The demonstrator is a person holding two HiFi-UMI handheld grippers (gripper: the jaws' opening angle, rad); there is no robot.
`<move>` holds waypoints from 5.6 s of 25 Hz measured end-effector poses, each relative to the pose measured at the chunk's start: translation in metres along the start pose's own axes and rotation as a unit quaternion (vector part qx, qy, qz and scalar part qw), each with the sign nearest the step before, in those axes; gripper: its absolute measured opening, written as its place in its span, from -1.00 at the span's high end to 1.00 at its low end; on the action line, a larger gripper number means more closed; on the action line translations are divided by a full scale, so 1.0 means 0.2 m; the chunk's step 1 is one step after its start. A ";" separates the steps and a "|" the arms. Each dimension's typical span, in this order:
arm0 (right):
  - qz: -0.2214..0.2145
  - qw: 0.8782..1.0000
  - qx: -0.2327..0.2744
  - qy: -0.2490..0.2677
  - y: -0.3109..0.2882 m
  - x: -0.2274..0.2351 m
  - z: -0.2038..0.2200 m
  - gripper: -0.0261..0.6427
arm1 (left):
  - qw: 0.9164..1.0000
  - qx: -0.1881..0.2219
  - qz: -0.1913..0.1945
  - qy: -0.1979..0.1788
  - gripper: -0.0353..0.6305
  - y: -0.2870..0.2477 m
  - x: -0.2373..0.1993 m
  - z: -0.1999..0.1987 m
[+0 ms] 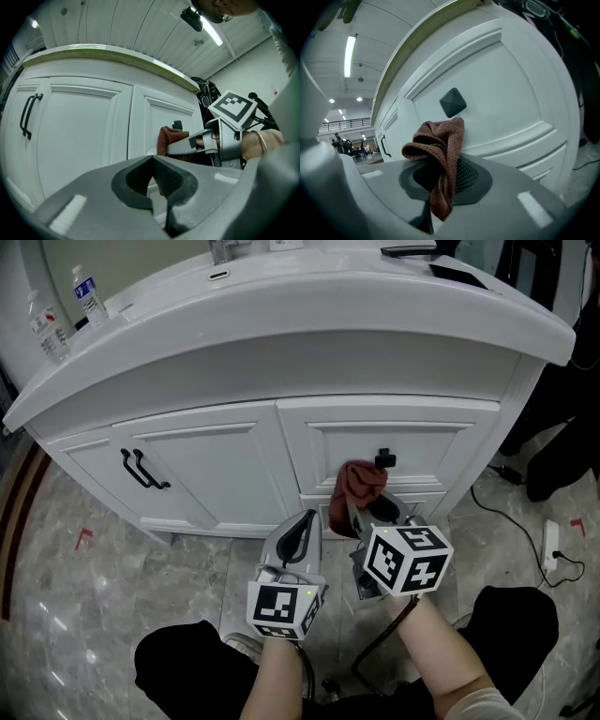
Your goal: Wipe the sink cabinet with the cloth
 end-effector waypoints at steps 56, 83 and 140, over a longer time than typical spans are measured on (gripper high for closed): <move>-0.009 0.993 -0.091 0.079 -0.23 0.02 0.48 0.67 | 0.996 -0.070 -0.038 0.027 0.89 0.05 -0.19 0.31; 0.133 0.990 -0.038 0.005 0.40 0.53 0.28 0.68 | 0.995 -0.086 0.046 0.008 0.89 -0.12 0.30 0.37; 0.096 0.991 -0.080 -0.053 0.00 0.36 0.74 0.68 | 0.991 -0.129 -0.015 0.022 0.89 -0.03 -0.09 0.62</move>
Point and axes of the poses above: the fingertips, and each gripper's own axes: y backward along the fingers, x to its right, z out of its underside, the point moved 6 cm from there along y, backward along the fingers, and after that the axes turned 15 degrees about -z, right-handed, at the moved point
